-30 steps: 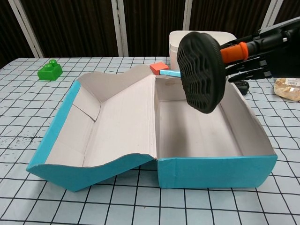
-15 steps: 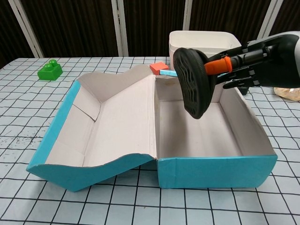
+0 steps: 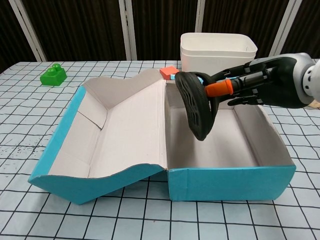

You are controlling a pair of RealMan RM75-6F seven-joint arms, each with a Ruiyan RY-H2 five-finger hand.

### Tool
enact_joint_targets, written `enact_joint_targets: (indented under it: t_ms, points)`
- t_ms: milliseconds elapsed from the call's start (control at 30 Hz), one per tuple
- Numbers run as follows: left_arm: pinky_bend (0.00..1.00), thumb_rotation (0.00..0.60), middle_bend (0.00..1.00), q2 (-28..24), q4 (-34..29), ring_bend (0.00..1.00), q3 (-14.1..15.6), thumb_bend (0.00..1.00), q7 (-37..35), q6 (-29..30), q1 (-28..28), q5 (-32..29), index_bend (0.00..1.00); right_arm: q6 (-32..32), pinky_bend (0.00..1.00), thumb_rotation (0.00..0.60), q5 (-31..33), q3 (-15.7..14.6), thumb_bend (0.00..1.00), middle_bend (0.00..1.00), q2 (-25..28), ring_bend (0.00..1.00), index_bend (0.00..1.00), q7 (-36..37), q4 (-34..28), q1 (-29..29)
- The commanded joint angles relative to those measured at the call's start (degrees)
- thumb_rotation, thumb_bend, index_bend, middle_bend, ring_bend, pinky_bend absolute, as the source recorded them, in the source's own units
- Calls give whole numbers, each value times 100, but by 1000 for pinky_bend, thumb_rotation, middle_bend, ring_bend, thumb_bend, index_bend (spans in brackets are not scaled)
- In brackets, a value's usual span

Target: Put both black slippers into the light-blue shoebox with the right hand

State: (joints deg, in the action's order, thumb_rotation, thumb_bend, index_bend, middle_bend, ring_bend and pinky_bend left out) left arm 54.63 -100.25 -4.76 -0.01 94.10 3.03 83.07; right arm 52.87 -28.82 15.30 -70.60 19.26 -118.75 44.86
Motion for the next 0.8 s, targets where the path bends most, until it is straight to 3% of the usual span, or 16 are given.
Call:
enact_joint_targets:
  t_ms: [33,267,433,800]
  points:
    - [16,600,32,-6,3,0,-2,458,-10,-6,-1,-6,36,55,0,600,-5,-6,358,448,-96,216,552,-87,67,-29]
    - [16,600,32,0,0,0,8,458,13,-8,-5,15,36,337,15,600,-35,-58,360,448,-435,224,559,-400,286,-91]
    - [16,600,32,5,-4,0,9,458,27,-8,-6,15,36,512,228,600,-39,-104,360,448,-623,264,559,-642,359,-130]
    - [16,600,32,-3,-9,0,12,458,6,0,-1,22,36,528,240,600,-78,-148,359,448,-842,265,559,-906,495,-314]
